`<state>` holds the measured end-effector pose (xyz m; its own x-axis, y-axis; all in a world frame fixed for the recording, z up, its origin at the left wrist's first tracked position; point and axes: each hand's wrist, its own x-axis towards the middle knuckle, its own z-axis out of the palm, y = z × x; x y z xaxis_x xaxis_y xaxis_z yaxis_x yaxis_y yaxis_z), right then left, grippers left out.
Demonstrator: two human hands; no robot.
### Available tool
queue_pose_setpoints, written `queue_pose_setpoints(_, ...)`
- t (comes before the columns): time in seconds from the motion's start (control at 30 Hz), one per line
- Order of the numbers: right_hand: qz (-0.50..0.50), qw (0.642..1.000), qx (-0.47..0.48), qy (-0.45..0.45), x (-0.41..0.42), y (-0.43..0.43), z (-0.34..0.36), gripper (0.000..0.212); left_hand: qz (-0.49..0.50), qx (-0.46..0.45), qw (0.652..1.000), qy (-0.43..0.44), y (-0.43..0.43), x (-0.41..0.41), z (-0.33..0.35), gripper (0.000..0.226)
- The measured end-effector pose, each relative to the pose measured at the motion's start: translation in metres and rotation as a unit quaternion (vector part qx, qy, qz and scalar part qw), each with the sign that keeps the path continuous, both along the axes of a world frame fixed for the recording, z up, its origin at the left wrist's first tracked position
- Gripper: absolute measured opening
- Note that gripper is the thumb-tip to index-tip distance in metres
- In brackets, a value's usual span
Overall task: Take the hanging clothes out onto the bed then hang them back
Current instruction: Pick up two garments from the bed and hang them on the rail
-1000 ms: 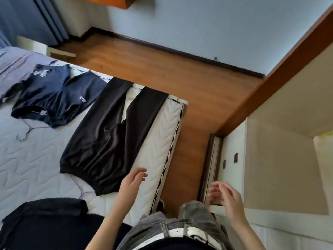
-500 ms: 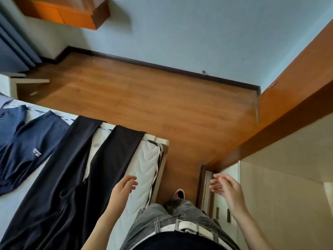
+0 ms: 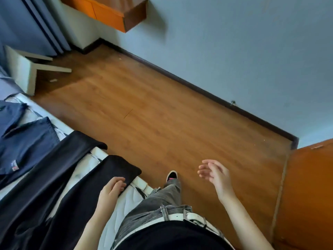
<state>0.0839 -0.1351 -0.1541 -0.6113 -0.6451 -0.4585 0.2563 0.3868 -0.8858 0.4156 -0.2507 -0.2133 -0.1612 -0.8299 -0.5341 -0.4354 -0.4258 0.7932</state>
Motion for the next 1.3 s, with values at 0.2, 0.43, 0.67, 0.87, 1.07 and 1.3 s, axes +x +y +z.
queue_pose_setpoints(0.2,0.023,0.999,0.027,0.012,-0.11,-0.085,0.008,0.025,-0.056,-0.014,0.997,0.046,-0.131,-0.166,0.035,0.023)
queue_pose_setpoints(0.43,0.023,0.999,0.04,-0.003,-0.239,-0.215,-0.003,0.026,-0.054,-0.063,0.996,0.045,-0.261,-0.286,0.045,0.022)
queue_pose_setpoints(0.67,0.204,0.976,0.08,0.015,-0.327,-0.432,-0.042,0.023,0.156,0.019,0.987,0.009,-0.347,-0.34,-0.001,0.025)
queue_pose_setpoints(0.87,0.378,0.919,0.105,0.044,-0.315,-0.588,-0.057,0.026,0.362,0.066,0.93,-0.017,-0.348,-0.328,-0.004,0.024)
queue_pose_setpoints(1.07,0.459,0.88,0.119,0.034,-0.25,-0.719,-0.09,0.026,0.568,0.096,0.818,0.007,-0.368,-0.313,-0.028,0.026)
queue_pose_setpoints(1.3,0.47,0.874,0.111,0.059,-0.174,-0.872,-0.093,0.024,0.645,0.072,0.759,0.05,-0.502,-0.226,-0.039,0.027)
